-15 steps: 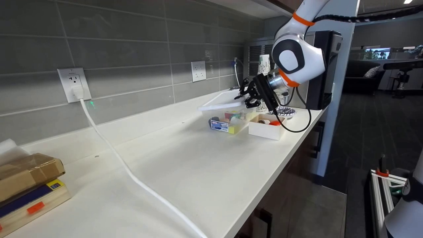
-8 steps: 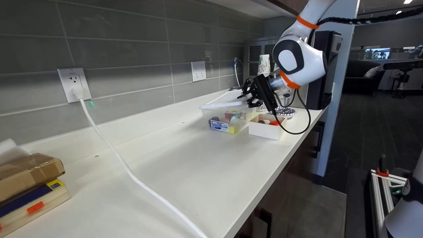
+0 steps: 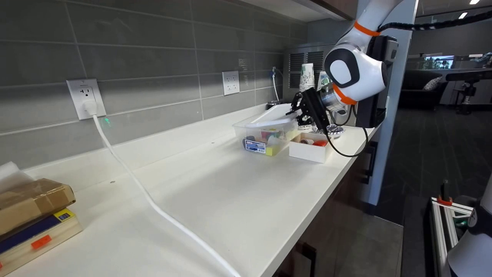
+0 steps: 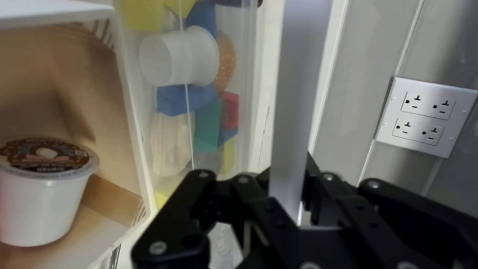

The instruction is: Place the white lid on the tote

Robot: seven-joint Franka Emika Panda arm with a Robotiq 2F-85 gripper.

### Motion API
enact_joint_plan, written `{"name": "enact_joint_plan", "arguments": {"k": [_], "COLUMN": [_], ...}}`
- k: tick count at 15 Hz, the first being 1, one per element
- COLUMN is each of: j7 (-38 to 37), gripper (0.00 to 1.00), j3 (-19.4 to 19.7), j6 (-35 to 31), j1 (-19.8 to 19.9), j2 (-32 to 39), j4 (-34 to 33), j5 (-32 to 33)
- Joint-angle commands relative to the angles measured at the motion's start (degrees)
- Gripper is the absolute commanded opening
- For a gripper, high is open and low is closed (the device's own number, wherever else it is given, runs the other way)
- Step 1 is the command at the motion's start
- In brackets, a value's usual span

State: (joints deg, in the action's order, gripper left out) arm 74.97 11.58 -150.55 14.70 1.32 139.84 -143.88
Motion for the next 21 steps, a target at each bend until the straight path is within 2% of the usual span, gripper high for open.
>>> {"name": "enact_joint_plan", "arguments": {"k": [1,9,21], "j7": [-1.1,-4.74,-5.13], "gripper": [0.02,0.02,0.02], "j3": [0.95,1.24,1.99], "j6": [0.9,7.75,11.84], "j1": [-0.85,-1.15,-0.9], "j2": [-0.15,-1.39,-3.55], "j4": [0.45,3.4,6.97], "j5": [0.26,0.2,0.16]}}
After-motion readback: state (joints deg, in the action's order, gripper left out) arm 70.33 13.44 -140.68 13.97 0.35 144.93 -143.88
